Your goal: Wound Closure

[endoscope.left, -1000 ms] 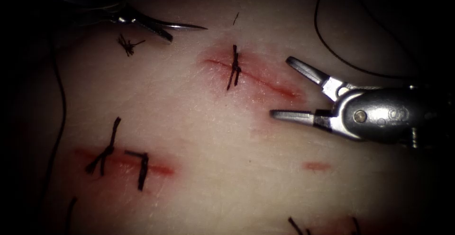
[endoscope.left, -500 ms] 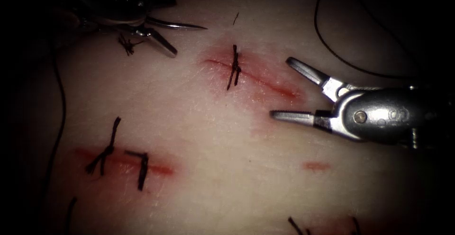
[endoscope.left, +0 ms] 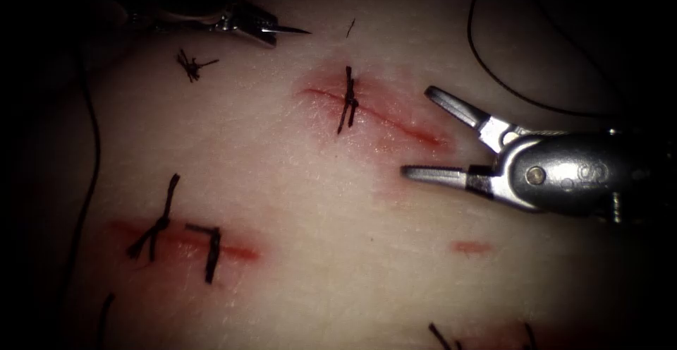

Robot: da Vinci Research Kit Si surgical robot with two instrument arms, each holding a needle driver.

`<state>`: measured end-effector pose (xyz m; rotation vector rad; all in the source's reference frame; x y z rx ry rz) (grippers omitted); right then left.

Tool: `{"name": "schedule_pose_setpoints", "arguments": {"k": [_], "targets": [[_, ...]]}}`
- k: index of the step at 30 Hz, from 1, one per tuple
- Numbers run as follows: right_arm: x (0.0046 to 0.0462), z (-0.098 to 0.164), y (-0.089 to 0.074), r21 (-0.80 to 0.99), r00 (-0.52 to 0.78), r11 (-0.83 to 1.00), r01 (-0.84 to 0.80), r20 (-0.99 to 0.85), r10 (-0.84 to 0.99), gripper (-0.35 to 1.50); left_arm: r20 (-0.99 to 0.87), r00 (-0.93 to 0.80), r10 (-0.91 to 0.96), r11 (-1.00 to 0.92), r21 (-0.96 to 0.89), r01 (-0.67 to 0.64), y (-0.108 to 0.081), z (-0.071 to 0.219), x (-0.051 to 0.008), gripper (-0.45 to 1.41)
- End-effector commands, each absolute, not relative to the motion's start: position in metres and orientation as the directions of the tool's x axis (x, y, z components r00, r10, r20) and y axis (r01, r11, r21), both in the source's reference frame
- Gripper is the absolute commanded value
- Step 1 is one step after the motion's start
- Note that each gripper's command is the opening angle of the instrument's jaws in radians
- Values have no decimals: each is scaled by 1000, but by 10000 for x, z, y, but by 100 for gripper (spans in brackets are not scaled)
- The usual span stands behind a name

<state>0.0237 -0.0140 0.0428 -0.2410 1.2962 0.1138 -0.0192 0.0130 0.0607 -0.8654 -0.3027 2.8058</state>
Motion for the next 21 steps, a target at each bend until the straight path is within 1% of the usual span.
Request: {"name": "schedule_pose_setpoints", "arguments": {"k": [1,3,5,9,11,12,13,14,15,16,17,18,21], "targets": [[244,430,-136,-108,266,970,-219,-963,-47,124,-571,-798,193,-976,-195,-97,136,601,-196,-45],[244,430,-136,-108,266,970,-219,-963,-47,124,-571,-798,193,-976,-195,-97,136,601,-196,-45],[236,430,-131,-78,264,970,-230,-964,-15,121,-609,-786,109,-994,-71,-83,141,565,-190,-45],[231,429,-128,-56,261,971,-231,-965,6,116,-632,-771,73,-997,-18,-80,138,546,-191,-45],[227,426,-125,-40,267,973,-226,-963,23,109,-648,-761,36,-997,30,-73,133,533,-195,-45],[224,424,-121,-21,278,976,-215,-960,41,98,-674,-739,12,-996,58,-69,128,520,-201,-45],[224,424,-121,-21,278,976,-215,-960,41,98,-674,-739,12,-996,58,-69,128,520,-201,-45],[222,423,-120,-13,281,977,-212,-958,48,93,-685,-729,7,-995,65,-70,125,515,-204,-45],[217,420,-118,26,282,976,-214,-955,87,79,-717,-697,-26,-993,98,-63,114,498,-217,-45],[215,420,-117,39,284,976,-213,-954,100,77,-725,-688,-30,-993,102,-64,110,493,-222,-45],[213,419,-117,54,300,978,-199,-947,114,67,-754,-655,-35,-994,95,-55,101,483,-234,-45],[210,419,-116,68,311,979,-191,-942,127,62,-783,-621,-45,-995,92,-44,92,473,-247,-45],[208,419,-116,80,310,978,-191,-941,138,62,-799,-598,-60,-995,95,-27,83,467,-257,-45]]}}
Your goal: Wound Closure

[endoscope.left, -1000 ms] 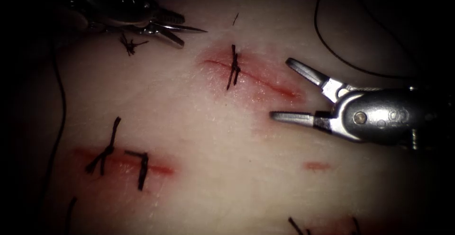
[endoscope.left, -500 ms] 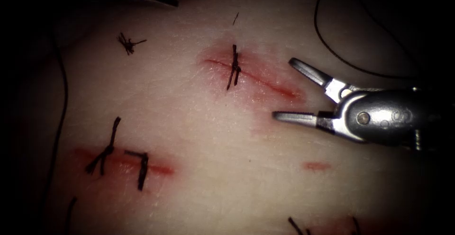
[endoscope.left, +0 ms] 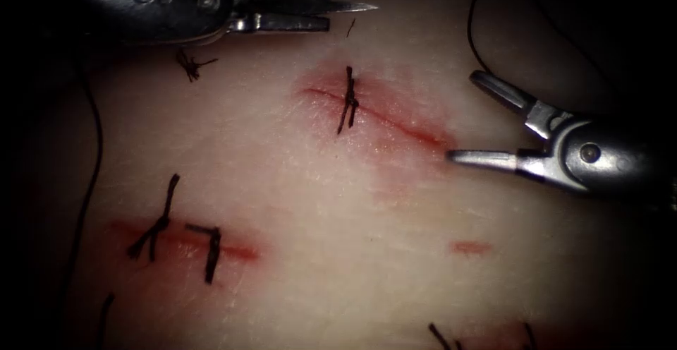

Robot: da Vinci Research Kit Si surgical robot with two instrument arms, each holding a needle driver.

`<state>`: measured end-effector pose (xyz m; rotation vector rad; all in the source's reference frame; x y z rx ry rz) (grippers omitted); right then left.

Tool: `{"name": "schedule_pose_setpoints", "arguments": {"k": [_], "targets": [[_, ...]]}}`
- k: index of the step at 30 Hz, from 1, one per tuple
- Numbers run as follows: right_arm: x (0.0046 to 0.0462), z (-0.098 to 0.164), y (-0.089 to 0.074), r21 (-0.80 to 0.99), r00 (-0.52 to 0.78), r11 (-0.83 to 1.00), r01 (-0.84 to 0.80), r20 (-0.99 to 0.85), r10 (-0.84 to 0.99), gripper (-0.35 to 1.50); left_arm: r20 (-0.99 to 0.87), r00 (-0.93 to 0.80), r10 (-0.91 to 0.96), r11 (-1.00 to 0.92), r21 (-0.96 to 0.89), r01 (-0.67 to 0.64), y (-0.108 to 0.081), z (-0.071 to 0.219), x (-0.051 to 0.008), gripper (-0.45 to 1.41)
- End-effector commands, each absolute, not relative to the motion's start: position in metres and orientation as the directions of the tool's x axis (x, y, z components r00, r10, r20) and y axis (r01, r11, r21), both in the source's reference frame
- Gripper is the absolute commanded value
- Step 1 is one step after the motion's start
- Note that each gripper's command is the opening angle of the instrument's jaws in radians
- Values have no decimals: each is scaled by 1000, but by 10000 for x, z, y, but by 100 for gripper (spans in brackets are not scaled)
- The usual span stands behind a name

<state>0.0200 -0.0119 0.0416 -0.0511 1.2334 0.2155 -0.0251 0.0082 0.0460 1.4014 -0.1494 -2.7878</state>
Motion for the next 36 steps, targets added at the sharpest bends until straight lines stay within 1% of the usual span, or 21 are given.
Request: {"name": "schedule_pose_setpoints", "arguments": {"k": [1,4,7,10,11,12,13,14,15,17,18,21,23,25,27,28,29,31,32,33,36], "targets": [[204,418,-115,83,316,980,-183,-939,139,62,-819,-569,-75,-995,97,-8,73,462,-269,-45],[200,418,-113,86,319,981,-176,-937,139,61,-832,-547,-93,-994,105,9,62,459,-279,-45],[192,417,-114,138,293,977,-163,-939,182,49,-846,-517,-129,-991,130,36,42,457,-296,-45],[189,418,-114,189,282,967,-169,-931,231,49,-851,-505,-142,-989,139,45,34,457,-303,-45],[186,419,-114,266,255,949,-167,-918,302,49,-862,-481,-158,-987,146,62,25,458,-311,-45],[186,419,-114,266,255,949,-167,-918,302,49,-862,-481,-158,-987,146,62,25,458,-311,-45],[186,420,-115,318,240,933,-167,-905,351,51,-870,-464,-165,-986,149,73,21,458,-314,-45],[186,423,-116,439,202,883,-165,-862,466,57,-885,-421,-198,-980,171,101,12,460,-320,-45],[186,424,-116,493,192,856,-158,-834,516,59,-888,-401,-225,-974,194,118,9,461,-322,-45],[188,426,-116,619,174,773,-141,-753,635,44,-895,-354,-271,-962,235,141,1,465,-325,-45],[189,427,-115,651,167,747,-136,-728,665,44,-898,-333,-287,-957,250,150,-2,467,-326,-45],[196,430,-111,713,152,691,-118,-675,722,56,-908,-266,-323,-942,282,184,-11,476,-327,-45],[198,431,-109,726,144,678,-116,-664,734,57,-905,-242,-350,-931,307,198,-12,480,-327,-45],[206,434,-100,764,97,637,-101,-629,771,67,-892,-176,-417,-899,376,223,-14,492,-325,-45],[211,438,-95,800,63,593,-90,-590,805,74,-882,-148,-448,-882,410,233,-14,500,-323,-45],[211,438,-95,800,63,593,-90,-590,805,74,-882,-148,-448,-882,410,233,-14,500,-323,-45],[218,441,-90,834,34,548,-71,-547,837,89,-872,-117,-476,-867,442,230,-14,509,-321,-45],[226,443,-87,867,9,495,-53,-495,869,104,-860,-89,-502,-851,473,228,-15,518,-319,-45],[226,443,-87,867,9,495,-53,-495,869,104,-860,-89,-502,-851,473,228,-15,518,-319,-45],[234,444,-86,892,-8,451,-35,-452,892,111,-852,-69,-519,-838,492,236,-17,525,-318,-45],[247,446,-87,920,-24,391,-7,-391,920,113,-834,-54,-549,-817,523,244,-19,532,-317,-45]]}}
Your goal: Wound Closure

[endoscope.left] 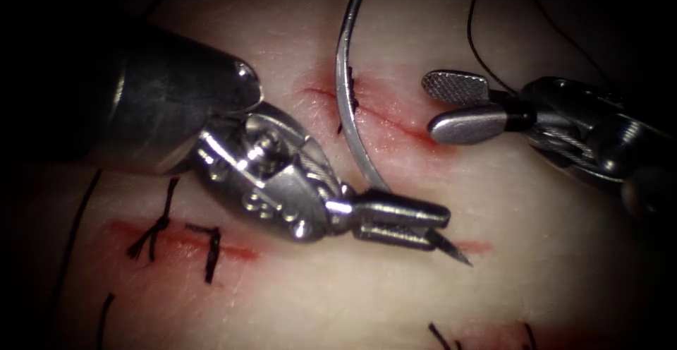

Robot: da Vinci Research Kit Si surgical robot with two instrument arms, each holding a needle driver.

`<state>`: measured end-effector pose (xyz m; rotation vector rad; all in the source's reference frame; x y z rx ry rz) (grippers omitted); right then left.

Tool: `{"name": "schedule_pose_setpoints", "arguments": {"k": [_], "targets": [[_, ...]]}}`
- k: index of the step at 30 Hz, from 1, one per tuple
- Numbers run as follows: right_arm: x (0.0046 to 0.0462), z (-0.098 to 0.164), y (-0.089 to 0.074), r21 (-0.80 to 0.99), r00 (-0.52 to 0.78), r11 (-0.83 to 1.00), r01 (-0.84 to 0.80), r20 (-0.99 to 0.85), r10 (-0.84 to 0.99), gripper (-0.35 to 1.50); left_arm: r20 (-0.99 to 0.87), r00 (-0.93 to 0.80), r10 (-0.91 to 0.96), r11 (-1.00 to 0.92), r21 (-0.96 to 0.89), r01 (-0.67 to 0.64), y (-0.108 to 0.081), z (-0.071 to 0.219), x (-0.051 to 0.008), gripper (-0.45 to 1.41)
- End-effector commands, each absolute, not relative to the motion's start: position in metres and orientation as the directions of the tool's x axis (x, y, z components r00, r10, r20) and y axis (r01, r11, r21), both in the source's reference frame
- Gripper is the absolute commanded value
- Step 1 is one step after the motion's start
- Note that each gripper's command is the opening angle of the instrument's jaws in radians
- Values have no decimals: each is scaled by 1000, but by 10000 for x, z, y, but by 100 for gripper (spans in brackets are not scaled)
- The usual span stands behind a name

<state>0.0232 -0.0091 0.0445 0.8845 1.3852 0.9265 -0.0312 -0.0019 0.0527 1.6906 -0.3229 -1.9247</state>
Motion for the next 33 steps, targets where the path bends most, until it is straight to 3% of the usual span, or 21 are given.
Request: {"name": "schedule_pose_setpoints", "arguments": {"k": [1,16,33], "targets": [[251,446,-87,929,-25,371,1,-370,929,113,-830,-51,-556,-812,530,245,-20,533,-316,-45],[293,454,-74,939,-50,321,122,-318,947,111,-816,8,-578,-787,559,259,-24,528,-315,-45],[306,443,-72,933,-53,303,194,-299,953,103,-815,14,-579,-785,562,261,-24,528,-315,-45]]}}
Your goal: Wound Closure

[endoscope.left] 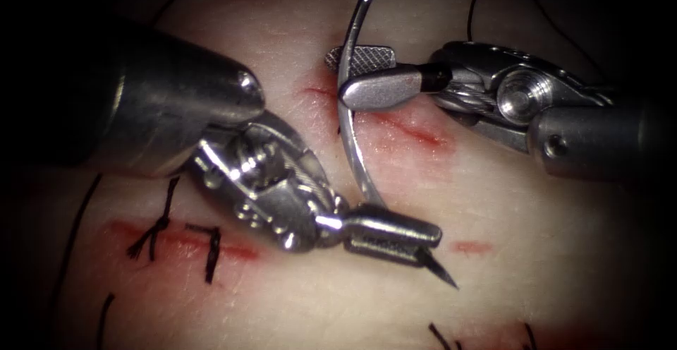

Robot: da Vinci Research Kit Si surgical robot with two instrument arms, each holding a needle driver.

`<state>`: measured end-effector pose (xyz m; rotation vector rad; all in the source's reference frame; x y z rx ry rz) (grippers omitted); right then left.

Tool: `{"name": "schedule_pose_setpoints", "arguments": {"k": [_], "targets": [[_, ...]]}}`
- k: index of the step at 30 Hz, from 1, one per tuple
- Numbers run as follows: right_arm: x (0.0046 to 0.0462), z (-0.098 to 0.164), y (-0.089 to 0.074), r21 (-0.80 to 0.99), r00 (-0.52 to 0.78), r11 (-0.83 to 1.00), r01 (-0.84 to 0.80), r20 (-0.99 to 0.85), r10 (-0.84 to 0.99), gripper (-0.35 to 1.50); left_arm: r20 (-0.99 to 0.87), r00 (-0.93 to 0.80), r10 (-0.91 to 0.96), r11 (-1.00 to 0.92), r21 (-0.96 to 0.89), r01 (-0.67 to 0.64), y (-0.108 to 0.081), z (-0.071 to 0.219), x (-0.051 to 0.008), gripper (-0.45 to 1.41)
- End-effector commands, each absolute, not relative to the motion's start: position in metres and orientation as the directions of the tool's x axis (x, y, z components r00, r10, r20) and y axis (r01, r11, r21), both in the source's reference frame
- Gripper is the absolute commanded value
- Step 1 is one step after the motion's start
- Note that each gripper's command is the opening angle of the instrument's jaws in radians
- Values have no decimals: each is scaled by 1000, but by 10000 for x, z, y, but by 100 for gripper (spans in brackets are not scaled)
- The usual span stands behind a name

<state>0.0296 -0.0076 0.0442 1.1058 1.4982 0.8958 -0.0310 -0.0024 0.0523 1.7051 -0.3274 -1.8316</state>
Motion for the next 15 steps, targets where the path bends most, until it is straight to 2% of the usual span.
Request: {"name": "schedule_pose_setpoints", "arguments": {"k": [1,3,4,5,6,7,12,13,14,15], "targets": [[308,443,-73,934,-49,297,199,-293,955,101,-818,14,-574,-788,558,261,-24,528,-315,-45],[309,442,-73,934,-50,297,199,-293,955,94,-818,14,-575,-788,558,261,-24,528,-315,-45],[311,442,-74,934,-50,297,199,-293,955,81,-822,14,-570,-791,553,261,-24,528,-315,-45],[311,442,-74,934,-50,297,199,-293,955,81,-822,14,-570,-791,553,261,-24,528,-315,-45],[313,442,-74,934,-51,298,197,-294,955,-27,-825,13,-565,-794,549,262,-25,529,-315,-45],[313,443,-74,934,-52,298,197,-294,954,-35,-828,12,-561,-797,544,262,-25,529,-315,-45],[311,444,-69,945,-84,297,139,-288,954,-35,-841,8,-541,-810,524,262,-25,528,-315,-45],[310,444,-67,947,-95,297,127,-286,954,-35,-847,5,-532,-817,514,262,-25,528,-315,-30],[307,444,-65,950,-107,294,105,-284,953,-35,-855,-4,-518,-827,499,260,-24,528,-315,5],[305,444,-63,952,-113,292,86,-282,953,-35,-864,-11,-503,-836,484,259,-24,528,-315,26]]}}
